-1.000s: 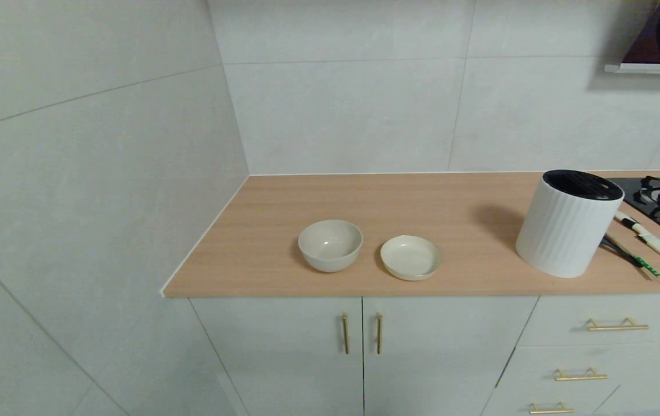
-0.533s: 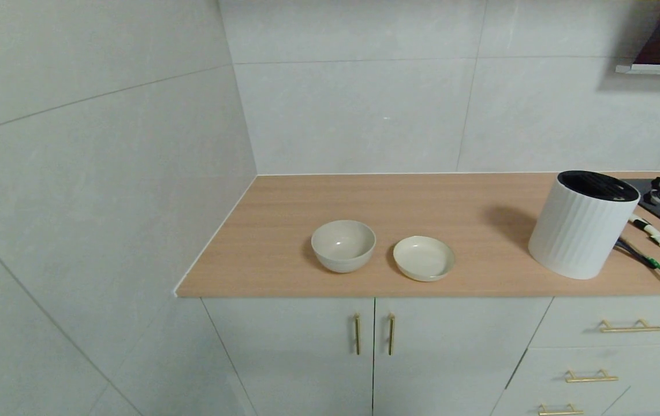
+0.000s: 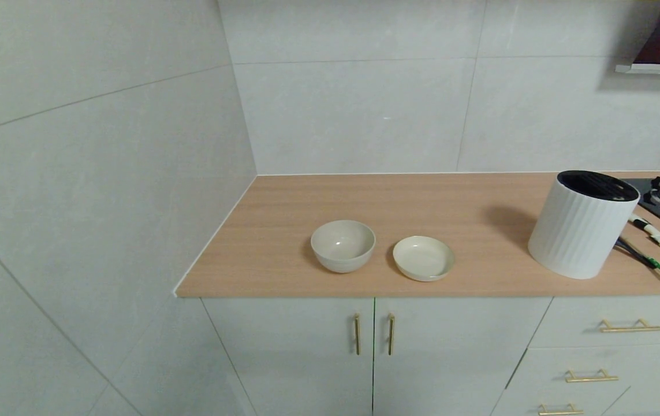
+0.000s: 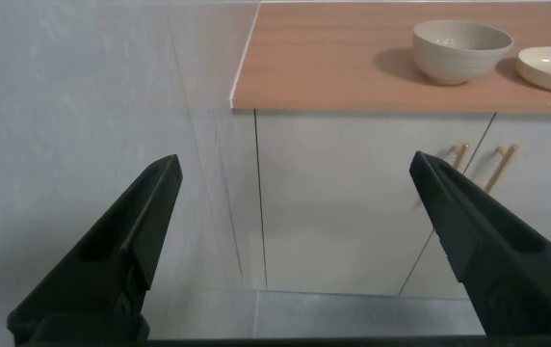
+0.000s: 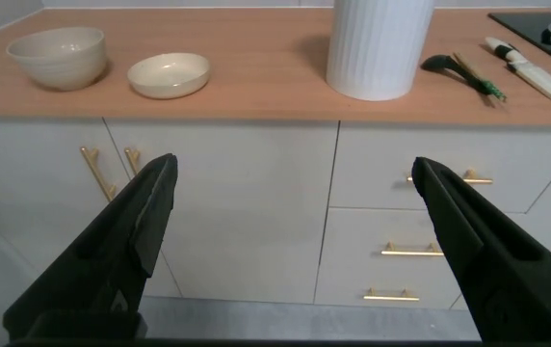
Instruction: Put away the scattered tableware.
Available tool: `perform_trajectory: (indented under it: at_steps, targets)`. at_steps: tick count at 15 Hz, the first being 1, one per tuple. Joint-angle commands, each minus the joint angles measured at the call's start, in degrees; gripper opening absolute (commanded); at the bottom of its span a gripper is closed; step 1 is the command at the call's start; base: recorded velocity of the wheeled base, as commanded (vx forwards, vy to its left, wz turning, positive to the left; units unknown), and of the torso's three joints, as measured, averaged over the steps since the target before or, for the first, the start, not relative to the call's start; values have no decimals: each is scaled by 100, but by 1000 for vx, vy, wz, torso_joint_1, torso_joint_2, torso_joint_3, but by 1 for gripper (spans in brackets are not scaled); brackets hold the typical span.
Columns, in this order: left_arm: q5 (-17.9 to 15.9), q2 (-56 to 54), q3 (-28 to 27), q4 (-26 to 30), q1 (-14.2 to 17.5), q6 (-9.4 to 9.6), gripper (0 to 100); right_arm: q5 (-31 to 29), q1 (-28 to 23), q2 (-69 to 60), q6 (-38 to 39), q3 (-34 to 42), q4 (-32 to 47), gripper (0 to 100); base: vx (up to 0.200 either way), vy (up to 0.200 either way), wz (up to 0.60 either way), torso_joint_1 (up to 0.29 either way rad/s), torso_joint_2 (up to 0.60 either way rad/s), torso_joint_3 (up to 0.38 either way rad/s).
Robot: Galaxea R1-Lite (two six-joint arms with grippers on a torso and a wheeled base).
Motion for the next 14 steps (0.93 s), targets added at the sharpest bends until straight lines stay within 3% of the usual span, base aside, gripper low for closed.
perform_trajectory:
  at_steps: [1,14]
  targets:
    - [3,2,0,0,2,-1,100,4,2,7,-6,0,0,100,0,0,0,0,0,0]
    - [3,2,0,-9,2,-1,100,4,2,7,-6,0,0,100,0,0,0,-222,495,269]
